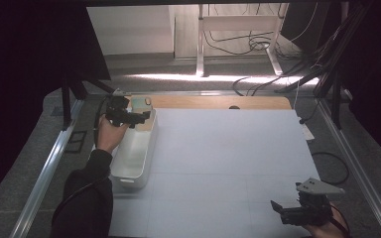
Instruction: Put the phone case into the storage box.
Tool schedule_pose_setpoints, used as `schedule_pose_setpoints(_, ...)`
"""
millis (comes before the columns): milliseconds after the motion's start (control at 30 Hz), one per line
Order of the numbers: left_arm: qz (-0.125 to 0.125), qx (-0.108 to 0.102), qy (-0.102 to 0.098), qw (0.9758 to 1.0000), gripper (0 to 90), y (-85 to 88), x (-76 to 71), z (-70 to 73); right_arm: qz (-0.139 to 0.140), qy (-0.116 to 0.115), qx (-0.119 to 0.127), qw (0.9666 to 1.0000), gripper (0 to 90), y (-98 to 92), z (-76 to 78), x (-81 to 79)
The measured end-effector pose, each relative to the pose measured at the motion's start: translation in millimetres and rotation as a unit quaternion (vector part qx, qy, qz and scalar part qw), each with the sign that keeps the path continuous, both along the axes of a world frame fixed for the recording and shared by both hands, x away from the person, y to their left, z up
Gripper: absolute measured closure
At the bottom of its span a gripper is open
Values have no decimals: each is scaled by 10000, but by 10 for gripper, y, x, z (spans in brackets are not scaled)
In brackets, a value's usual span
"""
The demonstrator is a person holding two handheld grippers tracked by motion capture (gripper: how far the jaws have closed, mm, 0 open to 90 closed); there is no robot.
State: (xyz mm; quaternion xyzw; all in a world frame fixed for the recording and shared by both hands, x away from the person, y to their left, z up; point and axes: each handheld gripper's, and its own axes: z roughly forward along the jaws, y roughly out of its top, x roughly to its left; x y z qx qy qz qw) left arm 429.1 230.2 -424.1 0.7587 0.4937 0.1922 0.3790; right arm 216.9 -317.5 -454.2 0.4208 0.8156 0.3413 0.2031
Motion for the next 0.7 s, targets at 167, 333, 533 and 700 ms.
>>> schedule_pose_setpoints(167, -122, -18, -59, 9999, 0, -36, -65, -6, 7, 0, -3, 10000, 0, 1, 0, 0)
schedule_pose_setpoints(333, -225, -26, -87, 9997, 0, -71, -112, -17, 13, 5, -8, 10000, 0, 2, 0, -1)
schedule_pose_setpoints(533, -345, -71, -122, 9993, 0, -102, -179, -33, 11, 7, -15, 10000, 0, 2, 0, -1)
schedule_pose_setpoints(700, -405, -91, -153, 9990, 0, -114, -233, -58, 24, 8, -13, 10000, 0, 3, -1, 0)
